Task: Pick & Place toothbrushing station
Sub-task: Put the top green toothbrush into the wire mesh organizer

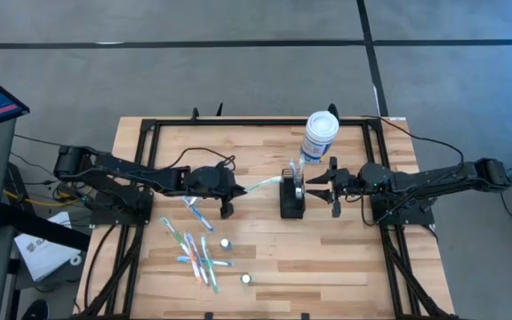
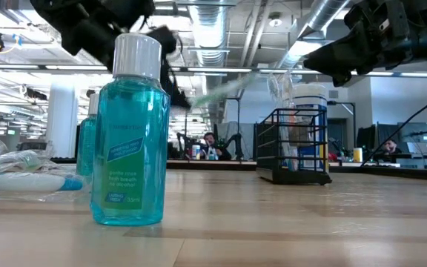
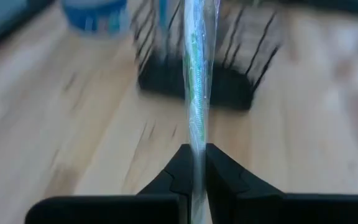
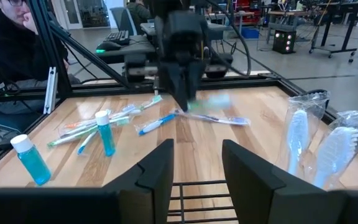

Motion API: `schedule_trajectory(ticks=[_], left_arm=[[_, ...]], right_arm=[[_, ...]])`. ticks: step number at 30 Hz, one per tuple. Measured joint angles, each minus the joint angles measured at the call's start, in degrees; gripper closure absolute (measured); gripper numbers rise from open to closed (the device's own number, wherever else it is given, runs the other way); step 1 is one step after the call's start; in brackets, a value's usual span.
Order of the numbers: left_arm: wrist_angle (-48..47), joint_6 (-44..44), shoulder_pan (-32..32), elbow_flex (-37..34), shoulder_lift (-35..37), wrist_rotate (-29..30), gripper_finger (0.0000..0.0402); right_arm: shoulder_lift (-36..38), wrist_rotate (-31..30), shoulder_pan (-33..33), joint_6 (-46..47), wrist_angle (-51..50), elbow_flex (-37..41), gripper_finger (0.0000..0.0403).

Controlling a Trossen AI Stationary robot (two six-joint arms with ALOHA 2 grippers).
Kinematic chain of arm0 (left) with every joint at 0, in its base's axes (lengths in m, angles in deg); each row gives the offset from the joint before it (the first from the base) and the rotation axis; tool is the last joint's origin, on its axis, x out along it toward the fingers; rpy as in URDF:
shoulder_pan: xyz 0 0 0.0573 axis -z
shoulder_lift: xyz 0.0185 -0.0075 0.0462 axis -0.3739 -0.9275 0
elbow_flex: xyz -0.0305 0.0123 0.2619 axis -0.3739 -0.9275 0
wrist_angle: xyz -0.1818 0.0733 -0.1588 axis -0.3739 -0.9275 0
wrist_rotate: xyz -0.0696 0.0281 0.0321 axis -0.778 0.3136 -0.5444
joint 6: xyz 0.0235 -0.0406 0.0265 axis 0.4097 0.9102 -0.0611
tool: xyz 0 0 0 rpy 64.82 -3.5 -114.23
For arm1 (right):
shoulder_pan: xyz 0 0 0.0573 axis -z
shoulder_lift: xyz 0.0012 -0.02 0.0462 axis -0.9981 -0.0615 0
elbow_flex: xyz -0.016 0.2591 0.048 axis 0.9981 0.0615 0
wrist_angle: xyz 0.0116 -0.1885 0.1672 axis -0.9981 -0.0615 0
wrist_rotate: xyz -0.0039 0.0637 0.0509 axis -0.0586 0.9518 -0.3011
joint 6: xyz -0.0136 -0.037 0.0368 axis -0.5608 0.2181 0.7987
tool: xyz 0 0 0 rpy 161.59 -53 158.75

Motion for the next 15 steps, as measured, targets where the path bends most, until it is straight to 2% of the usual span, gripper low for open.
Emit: schedule_trajectory(ticks=[8, 15], left_arm=[[10.4, -1.5, 1.2, 0.0, 0.3, 0.0, 0.039], [19.8, -2.9, 1.2, 0.0, 0.1, -1.2, 0.0389]], right_arm=[[-1.5, 0.0, -0.4, 0.1, 7.1, 0.0, 0.0275], [-6.8, 0.0, -0.3, -0.3, 15.8, 0.0, 0.0275]])
